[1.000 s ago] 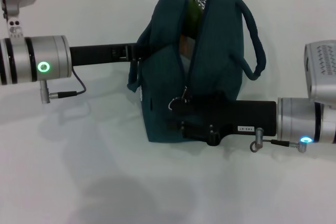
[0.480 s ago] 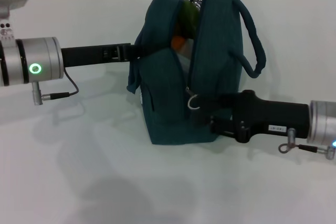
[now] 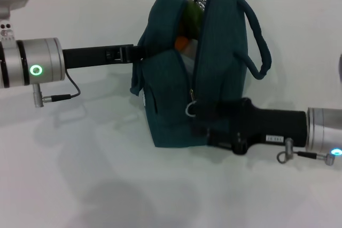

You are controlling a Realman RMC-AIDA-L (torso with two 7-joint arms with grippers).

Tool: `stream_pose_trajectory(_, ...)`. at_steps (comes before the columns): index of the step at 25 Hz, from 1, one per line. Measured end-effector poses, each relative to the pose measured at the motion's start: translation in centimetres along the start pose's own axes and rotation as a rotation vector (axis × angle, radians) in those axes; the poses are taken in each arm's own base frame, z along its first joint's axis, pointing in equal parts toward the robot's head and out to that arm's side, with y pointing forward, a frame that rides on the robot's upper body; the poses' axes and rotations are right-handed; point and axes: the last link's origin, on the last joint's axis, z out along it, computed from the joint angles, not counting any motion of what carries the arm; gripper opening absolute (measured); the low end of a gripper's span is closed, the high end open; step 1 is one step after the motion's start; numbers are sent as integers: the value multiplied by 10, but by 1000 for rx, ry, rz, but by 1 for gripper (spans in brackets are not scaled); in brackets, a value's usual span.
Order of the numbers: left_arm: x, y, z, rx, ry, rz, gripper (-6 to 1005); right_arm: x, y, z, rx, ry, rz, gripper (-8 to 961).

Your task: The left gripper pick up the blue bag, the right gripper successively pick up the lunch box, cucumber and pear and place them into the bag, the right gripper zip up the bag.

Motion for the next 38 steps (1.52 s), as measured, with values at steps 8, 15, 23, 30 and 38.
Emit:
stream_pose_trajectory(8, -1, 0, 0, -1, -3, 0, 55, -10, 3, -28, -29, -90, 2, 451)
stream_pose_trajectory(15, 0, 1, 1, -3, -4, 3, 55, -3, -7, -39, 122, -141, -13, 450)
stream_pose_trajectory(23, 2, 2, 4, -9, -7, 9, 55, -1, -11, -9, 84, -27, -53, 451)
stream_pose_trajectory(30, 3, 3, 4, -9, -4, 10, 56, -3, -17, -1, 100, 5, -69, 450)
stream_pose_trajectory(38, 1, 2, 4, -8, -4, 5, 56, -12, 0, -3, -31, -42, -83, 450)
